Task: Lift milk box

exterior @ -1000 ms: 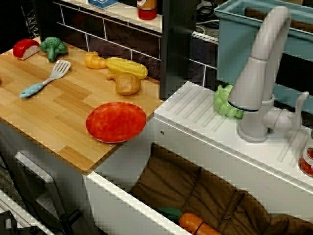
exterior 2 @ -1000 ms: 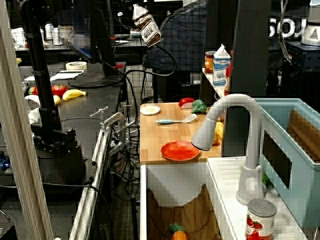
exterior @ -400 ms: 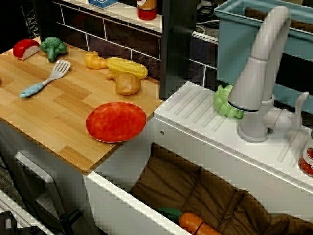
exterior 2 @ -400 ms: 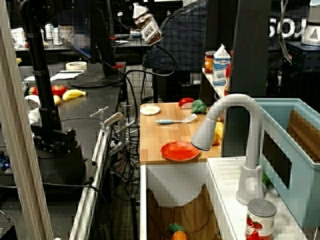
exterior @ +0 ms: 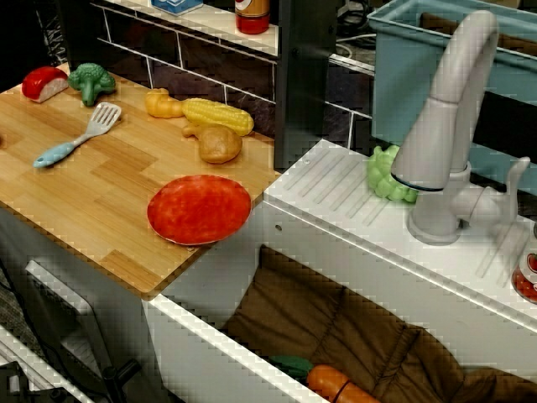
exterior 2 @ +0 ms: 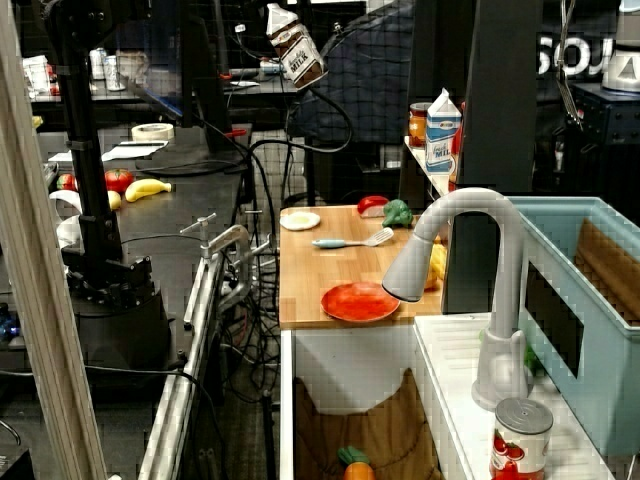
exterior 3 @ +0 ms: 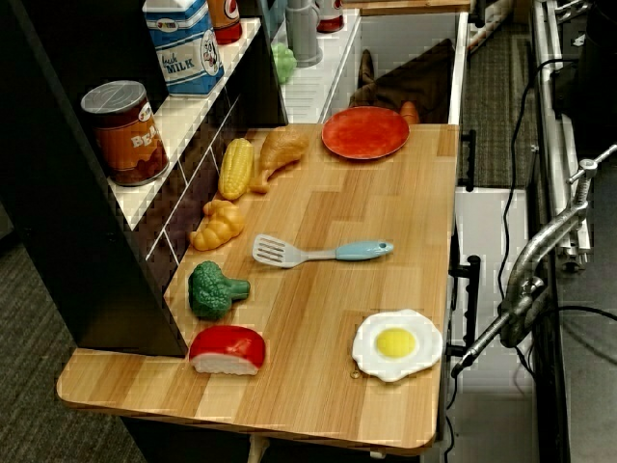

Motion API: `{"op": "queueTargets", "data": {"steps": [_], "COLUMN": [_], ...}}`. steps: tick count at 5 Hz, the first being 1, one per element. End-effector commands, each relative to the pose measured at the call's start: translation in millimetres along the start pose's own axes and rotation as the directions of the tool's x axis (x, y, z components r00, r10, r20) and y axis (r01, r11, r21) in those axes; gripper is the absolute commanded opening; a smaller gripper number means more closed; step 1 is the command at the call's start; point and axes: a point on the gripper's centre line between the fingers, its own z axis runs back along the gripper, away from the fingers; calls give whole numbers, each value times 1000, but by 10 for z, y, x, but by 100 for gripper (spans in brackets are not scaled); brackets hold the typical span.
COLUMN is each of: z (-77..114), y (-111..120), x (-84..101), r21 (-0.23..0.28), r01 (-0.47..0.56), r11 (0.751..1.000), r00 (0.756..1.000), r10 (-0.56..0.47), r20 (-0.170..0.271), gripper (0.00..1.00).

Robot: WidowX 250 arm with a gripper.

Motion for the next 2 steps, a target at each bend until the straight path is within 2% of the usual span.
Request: {"op": "queueTargets", "data": {"steps": [1, 2], "z": [73, -120], "y": [-38, 50], "x": [65, 119], "r21": [-5, -3], "r01": [-7, -25], "r11": [1000, 1000], "r00": [999, 996], "r10": [7, 25], "r20": [41, 88], "gripper": [0, 0]}}
